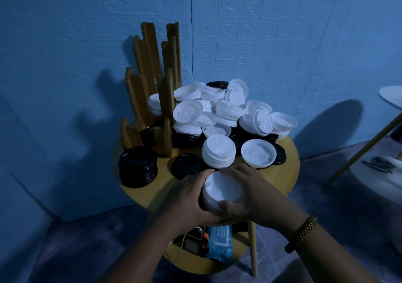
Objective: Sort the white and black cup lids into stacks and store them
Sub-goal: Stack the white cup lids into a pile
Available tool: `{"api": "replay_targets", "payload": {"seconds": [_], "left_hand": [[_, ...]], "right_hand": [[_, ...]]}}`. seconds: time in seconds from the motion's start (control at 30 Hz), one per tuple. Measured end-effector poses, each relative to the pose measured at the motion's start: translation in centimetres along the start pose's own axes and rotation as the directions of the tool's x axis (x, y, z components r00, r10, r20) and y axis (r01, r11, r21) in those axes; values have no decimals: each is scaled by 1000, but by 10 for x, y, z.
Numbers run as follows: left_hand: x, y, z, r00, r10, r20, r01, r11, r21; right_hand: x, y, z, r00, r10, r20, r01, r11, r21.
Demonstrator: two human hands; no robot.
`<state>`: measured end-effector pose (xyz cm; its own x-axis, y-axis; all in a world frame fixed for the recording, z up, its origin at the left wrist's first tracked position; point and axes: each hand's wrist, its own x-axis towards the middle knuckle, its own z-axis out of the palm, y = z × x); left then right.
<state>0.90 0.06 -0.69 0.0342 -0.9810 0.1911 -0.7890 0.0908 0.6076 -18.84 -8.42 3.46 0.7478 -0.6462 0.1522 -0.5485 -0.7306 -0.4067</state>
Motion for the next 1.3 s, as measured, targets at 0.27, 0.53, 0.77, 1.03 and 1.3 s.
{"api": "replay_targets", "payload": {"seconds": [0.27, 0.53, 0.77, 1.03, 1.3], "left_hand": [[0, 0, 0, 1000, -29, 9, 29, 1000, 8], [-1, 2, -1, 1000, -23, 19, 23, 1000, 19], [-1, 1, -1, 1000, -18, 19, 17, 1000, 23], [-1, 0, -1, 1000, -13, 25, 12, 1000, 23], [-1, 1, 0, 1000, -11, 15, 11, 1000, 26]], "right_hand": [[-5, 46, -12, 917, 25, -397, -72, 992, -104], [9, 56, -10, 979, 154, -134, -192, 918, -346], [-6, 47, -12, 812, 124, -570, -37, 986, 161], [-12, 43, -7, 811, 327, -485, -56, 869, 492], [2, 52, -6, 830, 328, -452, -172, 920, 351]]}}
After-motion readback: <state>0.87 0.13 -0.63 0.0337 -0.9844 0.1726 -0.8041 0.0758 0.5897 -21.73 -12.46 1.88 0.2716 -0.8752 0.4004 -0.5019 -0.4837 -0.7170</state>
